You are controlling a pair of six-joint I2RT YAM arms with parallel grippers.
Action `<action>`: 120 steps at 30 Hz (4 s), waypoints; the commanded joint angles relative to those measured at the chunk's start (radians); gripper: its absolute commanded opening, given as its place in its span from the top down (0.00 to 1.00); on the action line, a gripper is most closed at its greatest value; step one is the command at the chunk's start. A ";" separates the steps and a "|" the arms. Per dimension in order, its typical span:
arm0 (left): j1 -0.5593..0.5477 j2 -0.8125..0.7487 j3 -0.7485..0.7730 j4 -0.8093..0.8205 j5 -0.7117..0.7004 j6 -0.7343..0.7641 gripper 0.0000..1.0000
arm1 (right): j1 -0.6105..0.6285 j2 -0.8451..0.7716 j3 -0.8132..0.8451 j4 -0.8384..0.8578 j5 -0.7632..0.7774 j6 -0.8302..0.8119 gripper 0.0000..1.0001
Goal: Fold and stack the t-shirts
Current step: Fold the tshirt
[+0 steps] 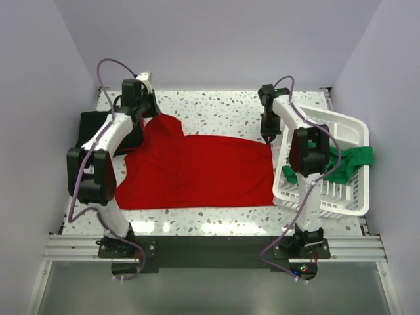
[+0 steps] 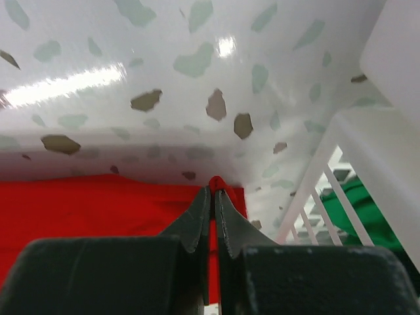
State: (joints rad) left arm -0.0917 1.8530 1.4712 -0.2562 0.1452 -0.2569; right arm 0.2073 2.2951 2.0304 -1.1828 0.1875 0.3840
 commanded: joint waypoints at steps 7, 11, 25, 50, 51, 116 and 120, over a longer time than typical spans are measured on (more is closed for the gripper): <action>0.007 -0.348 -0.293 -0.029 0.008 0.001 1.00 | 0.021 -0.229 -0.177 0.018 -0.016 -0.030 1.00; 0.007 -0.443 -0.386 -0.089 -0.035 -0.056 1.00 | 0.041 -0.275 -0.261 0.025 -0.017 -0.027 1.00; 0.007 -0.753 -0.555 -0.310 -0.179 -0.166 1.00 | 0.092 -0.384 -0.450 0.063 -0.016 -0.030 1.00; 0.006 -0.959 -0.618 -0.647 -0.289 -0.354 1.00 | 0.142 -0.436 -0.595 0.069 0.033 -0.062 1.00; 0.007 -0.956 -0.624 -0.661 -0.283 -0.357 1.00 | 0.148 -0.439 -0.598 0.068 0.041 -0.062 1.00; -0.247 -0.511 -0.838 0.009 0.191 -0.473 0.33 | 0.325 -0.365 -0.544 0.226 -0.230 -0.060 0.43; -0.253 -0.555 -0.799 -0.023 0.183 -0.446 0.33 | 0.325 -0.359 -0.539 0.227 -0.234 -0.062 0.43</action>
State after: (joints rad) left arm -0.3351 1.3354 0.6186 -0.2707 0.2737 -0.7372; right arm 0.5301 1.9385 1.4853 -0.9714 -0.0231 0.3214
